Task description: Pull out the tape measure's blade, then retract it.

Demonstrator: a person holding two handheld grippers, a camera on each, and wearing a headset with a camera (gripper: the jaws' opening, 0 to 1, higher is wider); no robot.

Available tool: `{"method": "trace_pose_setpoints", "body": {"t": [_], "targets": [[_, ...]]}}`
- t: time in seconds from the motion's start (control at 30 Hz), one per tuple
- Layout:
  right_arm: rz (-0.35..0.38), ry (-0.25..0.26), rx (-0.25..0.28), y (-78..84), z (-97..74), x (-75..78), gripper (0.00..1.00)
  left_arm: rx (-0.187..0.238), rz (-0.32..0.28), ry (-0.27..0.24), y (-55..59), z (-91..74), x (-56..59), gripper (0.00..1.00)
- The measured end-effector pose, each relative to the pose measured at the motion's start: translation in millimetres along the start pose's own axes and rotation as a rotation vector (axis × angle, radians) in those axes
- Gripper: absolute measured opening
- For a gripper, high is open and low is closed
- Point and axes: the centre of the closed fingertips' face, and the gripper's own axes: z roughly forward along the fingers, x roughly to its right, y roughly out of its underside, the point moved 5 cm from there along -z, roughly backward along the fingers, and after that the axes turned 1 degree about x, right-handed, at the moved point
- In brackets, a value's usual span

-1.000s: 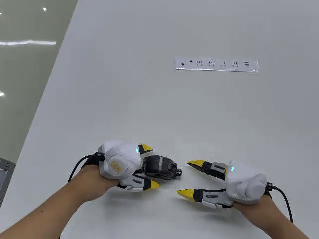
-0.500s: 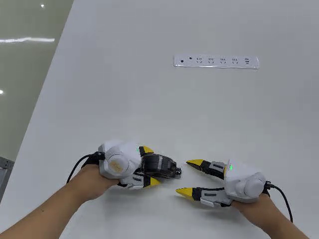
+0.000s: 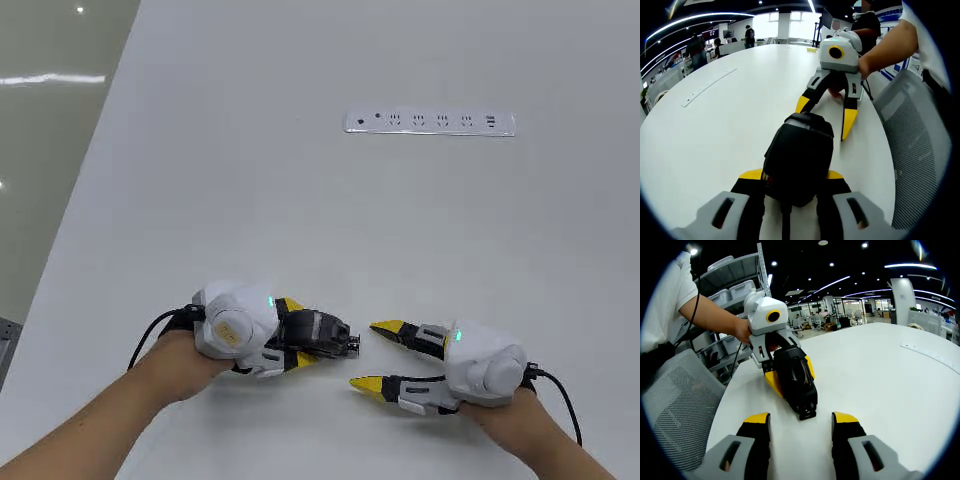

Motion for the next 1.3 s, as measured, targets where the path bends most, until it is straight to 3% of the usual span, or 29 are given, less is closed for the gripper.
{"method": "trace_pose_setpoints", "body": {"t": [0.43,1.03,1.3], "targets": [[-0.013,-0.005,-0.006,3.0,2.7,-0.4,0.47,-0.004,0.011,0.000,0.2,0.4,0.2,0.36],[-0.125,-0.032,0.003,1.7,9.5,10.7,0.33,-0.022,0.016,0.001,0.6,0.4,0.0,0.35],[-0.141,-0.045,0.010,1.3,9.7,13.0,0.29,-0.033,0.030,0.001,0.9,0.3,0.1,0.35]]}}
